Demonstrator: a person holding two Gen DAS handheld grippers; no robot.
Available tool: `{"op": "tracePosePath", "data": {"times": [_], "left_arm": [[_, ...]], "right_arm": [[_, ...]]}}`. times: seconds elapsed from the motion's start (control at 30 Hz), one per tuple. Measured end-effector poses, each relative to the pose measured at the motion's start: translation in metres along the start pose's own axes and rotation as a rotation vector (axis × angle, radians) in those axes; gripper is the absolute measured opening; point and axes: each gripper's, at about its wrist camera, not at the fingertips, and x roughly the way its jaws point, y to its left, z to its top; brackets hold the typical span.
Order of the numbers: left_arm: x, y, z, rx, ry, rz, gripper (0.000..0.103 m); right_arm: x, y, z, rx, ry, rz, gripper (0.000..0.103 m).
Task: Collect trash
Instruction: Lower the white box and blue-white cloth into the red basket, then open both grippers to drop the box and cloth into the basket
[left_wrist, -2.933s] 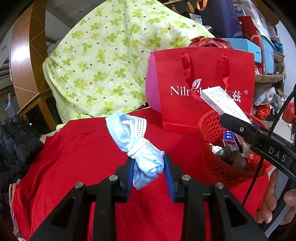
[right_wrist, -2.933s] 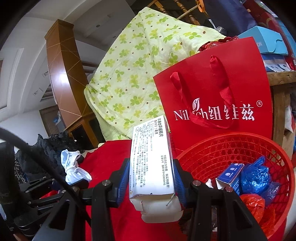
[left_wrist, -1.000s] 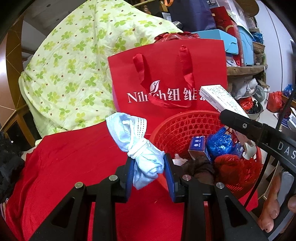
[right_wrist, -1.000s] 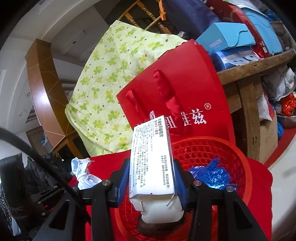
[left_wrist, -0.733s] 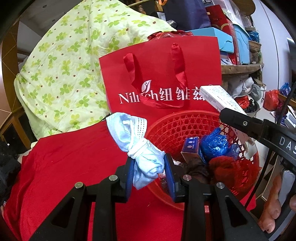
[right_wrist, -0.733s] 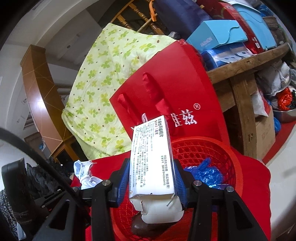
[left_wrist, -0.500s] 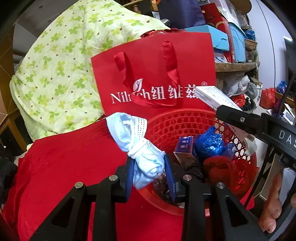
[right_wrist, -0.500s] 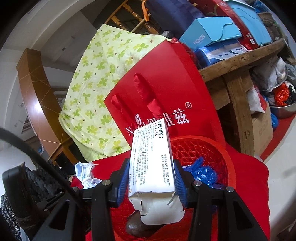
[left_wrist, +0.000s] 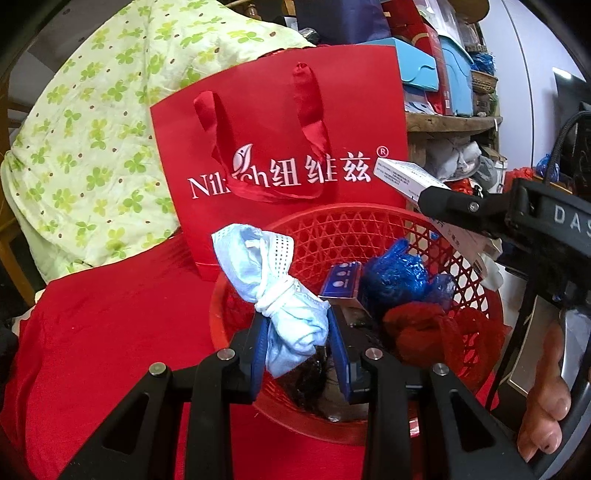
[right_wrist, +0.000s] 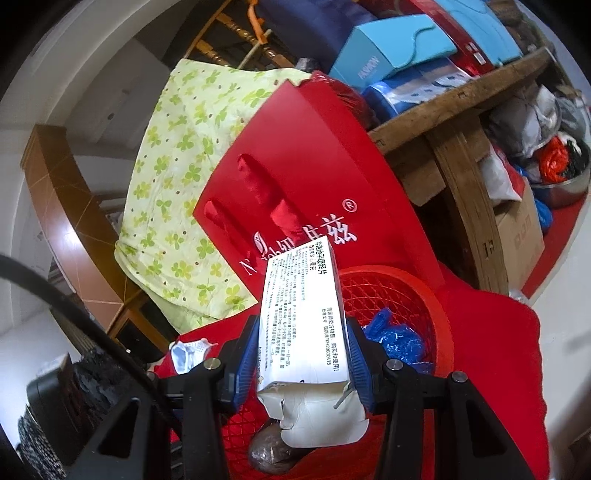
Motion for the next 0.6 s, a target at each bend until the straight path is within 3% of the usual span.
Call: {"op": "tracePosePath", "data": {"times": [0.33,0.6], "left_arm": [[0.016,0.001,-0.011,-0.02,0.048,-0.099,0.038],[0.013,0.007,-0.017,-0.044,0.03,-0.142,0.069]], "right_arm": [[0.005,-0.01,0.001,0.049,0.018,-0.002,0.049],[0.008,-0.008,-0.001,0.043,0.026,-0.006,0.049]]}}
